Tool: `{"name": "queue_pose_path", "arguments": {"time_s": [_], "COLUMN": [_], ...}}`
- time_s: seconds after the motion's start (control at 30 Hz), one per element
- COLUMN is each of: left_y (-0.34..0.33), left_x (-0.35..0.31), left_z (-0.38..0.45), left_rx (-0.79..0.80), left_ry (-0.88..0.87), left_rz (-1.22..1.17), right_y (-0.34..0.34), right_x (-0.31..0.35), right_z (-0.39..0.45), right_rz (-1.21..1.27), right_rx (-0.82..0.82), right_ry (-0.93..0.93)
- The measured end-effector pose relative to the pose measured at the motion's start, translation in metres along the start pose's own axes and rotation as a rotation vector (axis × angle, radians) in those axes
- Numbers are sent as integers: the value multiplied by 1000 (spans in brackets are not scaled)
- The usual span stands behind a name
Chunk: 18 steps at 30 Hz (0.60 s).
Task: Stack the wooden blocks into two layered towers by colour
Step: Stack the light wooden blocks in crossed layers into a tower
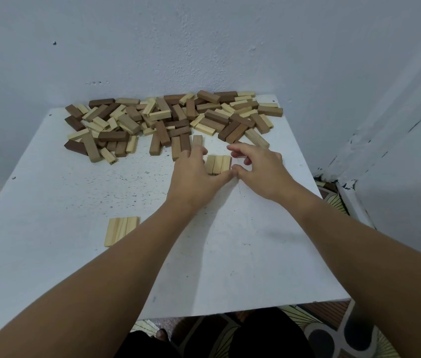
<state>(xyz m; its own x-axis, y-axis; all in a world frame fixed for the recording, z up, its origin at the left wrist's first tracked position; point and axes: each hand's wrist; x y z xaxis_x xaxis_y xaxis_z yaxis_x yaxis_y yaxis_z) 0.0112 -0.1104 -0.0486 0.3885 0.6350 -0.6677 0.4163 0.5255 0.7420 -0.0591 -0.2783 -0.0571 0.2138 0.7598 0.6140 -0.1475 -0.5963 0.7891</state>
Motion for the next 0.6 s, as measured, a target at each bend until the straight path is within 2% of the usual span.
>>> {"name": "queue_pose_path", "arguments": {"time_s": [0.13, 0.33, 0.6], "left_y": [-3, 7, 39], "left_x": [1, 1, 9], "left_z": [4, 4, 11], "left_rx": [-1, 56, 316], "left_ry": [34, -44, -55], "left_rz": [10, -30, -35], "right_y": [2, 3, 15], "right_x": [1, 4, 15], "right_z": [5, 6, 7], "right_rz": [23, 0, -188], "right_rx": [-9, -7, 289], "right_ry": [-6, 10, 10]}}
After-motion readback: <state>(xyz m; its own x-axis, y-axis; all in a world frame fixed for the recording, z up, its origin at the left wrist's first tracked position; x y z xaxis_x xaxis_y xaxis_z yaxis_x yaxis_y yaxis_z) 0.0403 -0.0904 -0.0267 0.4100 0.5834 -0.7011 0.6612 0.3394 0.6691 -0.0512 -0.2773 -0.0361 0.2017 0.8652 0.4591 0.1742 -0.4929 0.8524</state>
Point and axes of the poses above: each hand's wrist, its own z-axis towards the middle knuckle, its own y-axis out of the back of the hand, x = y × z, and after that the axes turned 9 degrees about x, right-handed
